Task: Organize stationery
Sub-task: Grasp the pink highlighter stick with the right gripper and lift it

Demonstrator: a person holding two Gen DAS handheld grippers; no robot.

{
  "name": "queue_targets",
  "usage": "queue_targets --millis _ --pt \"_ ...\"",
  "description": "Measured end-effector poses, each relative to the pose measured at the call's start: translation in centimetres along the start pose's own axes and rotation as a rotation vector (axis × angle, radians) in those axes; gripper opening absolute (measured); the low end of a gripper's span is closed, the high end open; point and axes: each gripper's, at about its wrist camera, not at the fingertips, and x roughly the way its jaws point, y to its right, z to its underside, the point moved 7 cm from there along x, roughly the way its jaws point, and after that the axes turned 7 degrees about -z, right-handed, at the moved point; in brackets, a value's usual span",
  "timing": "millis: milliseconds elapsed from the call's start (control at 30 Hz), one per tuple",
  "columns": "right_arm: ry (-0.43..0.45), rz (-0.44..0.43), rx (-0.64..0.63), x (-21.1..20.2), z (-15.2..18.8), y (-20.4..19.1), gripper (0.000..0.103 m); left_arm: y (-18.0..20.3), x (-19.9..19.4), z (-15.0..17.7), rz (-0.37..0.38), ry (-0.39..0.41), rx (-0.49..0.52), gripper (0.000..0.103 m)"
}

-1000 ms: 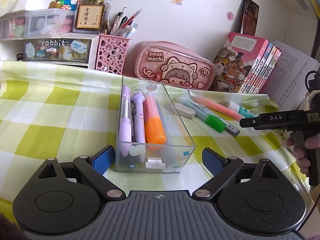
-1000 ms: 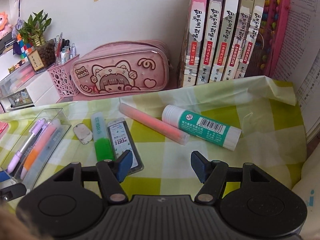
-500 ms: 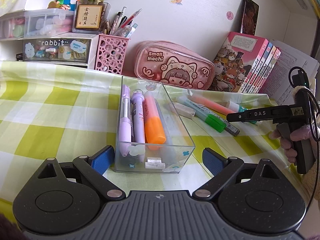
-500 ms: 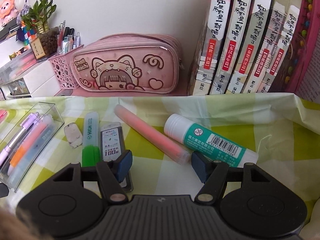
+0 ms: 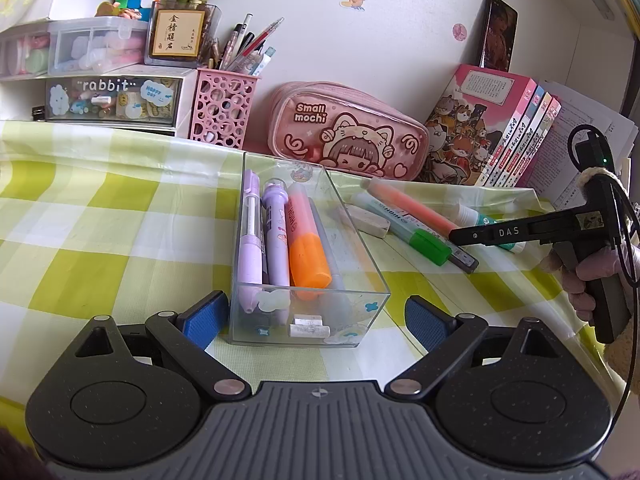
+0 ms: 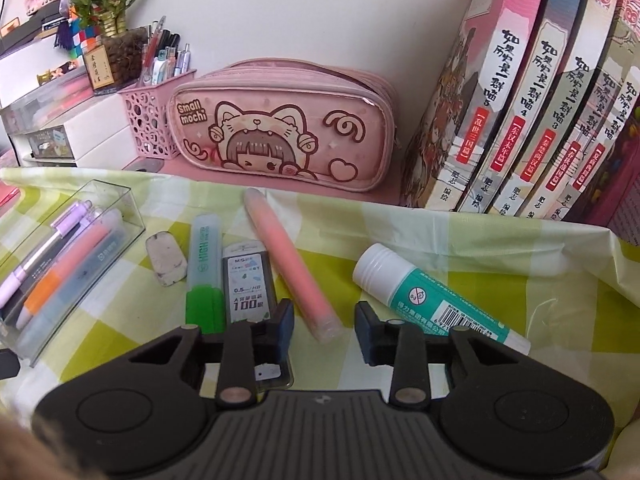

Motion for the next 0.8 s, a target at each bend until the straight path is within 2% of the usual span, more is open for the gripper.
queue_targets --millis 167,400,567,800 --pt "-0.003 0.042 -0.073 -0.3 0.4 -0.9 0.047 0.0 0.0 0.0 0.001 0.000 0.000 0.091" --pt "-0.041 0.102 -0.006 -3.6 3.3 -0.4 0.044 0.0 0.0 0.0 0.000 0.000 0.000 0.091" --pt "-0.062 0.089 0.061 -6.3 5.9 -1.0 0.043 0.1 0.1 0.0 0.002 0.000 0.000 0.091" --pt "-0.110 0.052 0.078 -8.9 8.4 -2.4 0.043 0.1 0.1 0.0 0.002 0.000 0.001 0.091"
